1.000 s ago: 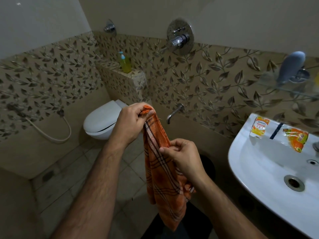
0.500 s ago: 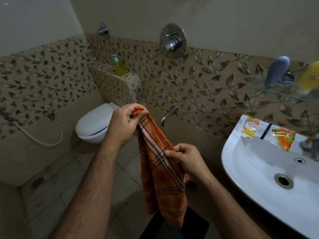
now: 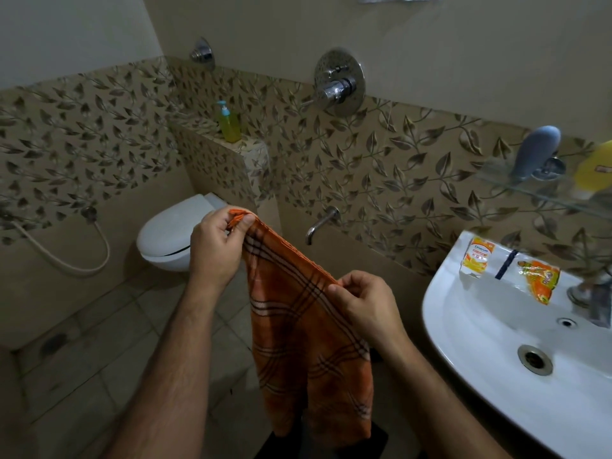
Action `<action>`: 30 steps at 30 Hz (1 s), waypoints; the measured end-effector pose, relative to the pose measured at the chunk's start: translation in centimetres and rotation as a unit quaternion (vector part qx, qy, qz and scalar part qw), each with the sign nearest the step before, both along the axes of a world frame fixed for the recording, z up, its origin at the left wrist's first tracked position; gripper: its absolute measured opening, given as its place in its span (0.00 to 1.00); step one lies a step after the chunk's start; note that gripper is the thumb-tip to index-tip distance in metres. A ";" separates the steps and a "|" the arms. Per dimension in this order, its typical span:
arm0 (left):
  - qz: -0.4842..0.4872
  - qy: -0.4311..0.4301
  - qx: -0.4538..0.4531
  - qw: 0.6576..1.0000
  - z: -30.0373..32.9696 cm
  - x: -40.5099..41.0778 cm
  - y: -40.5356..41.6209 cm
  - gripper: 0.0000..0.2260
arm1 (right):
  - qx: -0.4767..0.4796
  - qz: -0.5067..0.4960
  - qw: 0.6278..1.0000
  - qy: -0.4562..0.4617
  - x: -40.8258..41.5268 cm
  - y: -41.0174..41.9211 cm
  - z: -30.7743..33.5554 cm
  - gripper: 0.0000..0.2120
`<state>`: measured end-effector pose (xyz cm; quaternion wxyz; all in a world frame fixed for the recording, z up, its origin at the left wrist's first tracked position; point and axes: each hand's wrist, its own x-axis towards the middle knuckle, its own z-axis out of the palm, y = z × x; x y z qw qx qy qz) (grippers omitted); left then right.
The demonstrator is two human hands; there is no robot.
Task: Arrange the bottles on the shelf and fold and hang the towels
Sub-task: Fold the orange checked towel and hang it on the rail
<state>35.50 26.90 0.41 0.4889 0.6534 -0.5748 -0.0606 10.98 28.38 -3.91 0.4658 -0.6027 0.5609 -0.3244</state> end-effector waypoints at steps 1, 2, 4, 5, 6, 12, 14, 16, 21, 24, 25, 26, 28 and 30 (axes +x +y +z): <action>0.022 -0.003 0.010 1.000 -0.5 0.3 -0.1 0.13 | -0.021 -0.003 0.999 0.025 0.0 -0.1 0.3 0.06; 0.044 0.001 0.026 0.999 -1.0 0.4 -0.1 0.13 | -0.039 -0.006 0.998 0.046 0.1 -0.1 0.6 0.07; 0.075 0.029 0.068 0.994 -2.0 0.0 -0.1 0.10 | -0.070 0.000 0.995 0.078 0.3 -0.3 1.2 0.08; 0.085 0.049 0.092 0.991 -2.6 -0.2 -0.1 0.09 | -0.073 0.010 0.994 0.079 0.4 -0.4 1.5 0.08; 0.093 0.068 0.115 0.987 -3.2 -0.5 0.1 0.08 | -0.067 0.021 0.995 0.070 0.5 -0.4 1.7 0.09; 0.118 0.104 0.133 0.979 -5.5 -1.3 0.8 0.10 | -0.038 0.034 0.996 0.079 0.5 -1.3 1.8 0.09; 0.111 0.112 0.112 0.981 -5.2 -1.9 1.3 0.09 | -0.030 0.003 0.997 0.075 0.2 -1.8 1.5 0.09; 0.113 0.106 0.092 0.984 -4.8 -2.6 2.0 0.11 | -0.043 -0.029 0.995 0.089 0.2 -2.1 1.3 0.09; 0.158 0.090 0.113 0.977 -4.4 -4.9 3.5 0.08 | -0.068 -0.070 0.986 0.138 0.7 -2.5 1.1 0.08; 0.171 0.085 0.150 0.970 -4.9 -4.6 3.5 0.09 | -0.033 -0.068 0.990 0.116 0.6 -3.0 0.9 0.08; 0.174 0.085 0.158 0.968 -5.0 -4.5 3.5 0.10 | -0.023 -0.058 0.992 0.110 0.7 -3.1 0.8 0.09; 0.179 0.085 0.165 0.966 -5.0 -4.3 3.5 0.10 | -0.013 -0.046 0.994 0.102 0.7 -3.1 0.8 0.10; 0.188 0.080 0.178 0.963 -5.0 -4.1 3.4 0.11 | -0.006 -0.026 0.995 0.093 0.8 -3.1 0.6 0.11; 0.185 0.082 0.185 0.962 -5.0 -4.0 3.3 0.11 | -0.018 -0.020 0.995 0.094 0.9 -3.1 0.5 0.11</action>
